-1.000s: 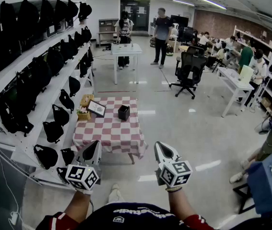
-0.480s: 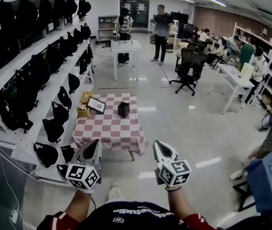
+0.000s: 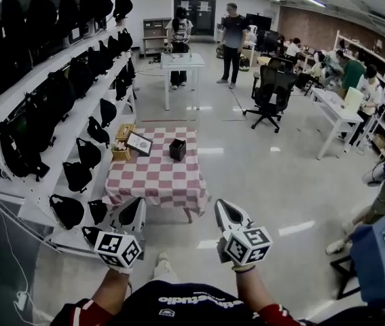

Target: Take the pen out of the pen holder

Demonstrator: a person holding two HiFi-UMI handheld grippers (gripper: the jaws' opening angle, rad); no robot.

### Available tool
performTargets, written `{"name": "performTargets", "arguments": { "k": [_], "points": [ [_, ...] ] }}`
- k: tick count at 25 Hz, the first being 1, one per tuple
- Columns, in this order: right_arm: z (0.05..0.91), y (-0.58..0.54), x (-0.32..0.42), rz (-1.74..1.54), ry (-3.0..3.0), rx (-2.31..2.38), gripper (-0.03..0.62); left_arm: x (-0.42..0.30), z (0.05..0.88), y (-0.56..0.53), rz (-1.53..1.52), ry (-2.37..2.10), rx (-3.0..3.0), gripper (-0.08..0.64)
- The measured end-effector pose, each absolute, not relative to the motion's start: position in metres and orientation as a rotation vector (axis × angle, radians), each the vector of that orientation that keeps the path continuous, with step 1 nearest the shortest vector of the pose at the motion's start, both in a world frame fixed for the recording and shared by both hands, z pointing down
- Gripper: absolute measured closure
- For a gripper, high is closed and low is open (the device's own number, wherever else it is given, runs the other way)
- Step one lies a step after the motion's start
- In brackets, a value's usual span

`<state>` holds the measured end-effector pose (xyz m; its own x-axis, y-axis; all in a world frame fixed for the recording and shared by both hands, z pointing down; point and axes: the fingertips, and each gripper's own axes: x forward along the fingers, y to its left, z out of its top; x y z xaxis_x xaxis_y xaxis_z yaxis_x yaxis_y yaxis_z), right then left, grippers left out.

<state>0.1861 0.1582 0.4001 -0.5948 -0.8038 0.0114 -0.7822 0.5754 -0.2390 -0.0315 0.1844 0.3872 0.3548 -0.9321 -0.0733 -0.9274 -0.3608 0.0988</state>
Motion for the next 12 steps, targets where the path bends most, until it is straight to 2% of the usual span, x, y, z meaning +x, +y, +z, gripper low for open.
{"name": "performTargets", "arguments": {
  "k": [12],
  "points": [
    [0.411,0.162,0.185,-0.391,2.701,-1.346,0.589,-0.025,0.395,0.182,-0.137,-1.724,2.562,0.555]
  ]
}}
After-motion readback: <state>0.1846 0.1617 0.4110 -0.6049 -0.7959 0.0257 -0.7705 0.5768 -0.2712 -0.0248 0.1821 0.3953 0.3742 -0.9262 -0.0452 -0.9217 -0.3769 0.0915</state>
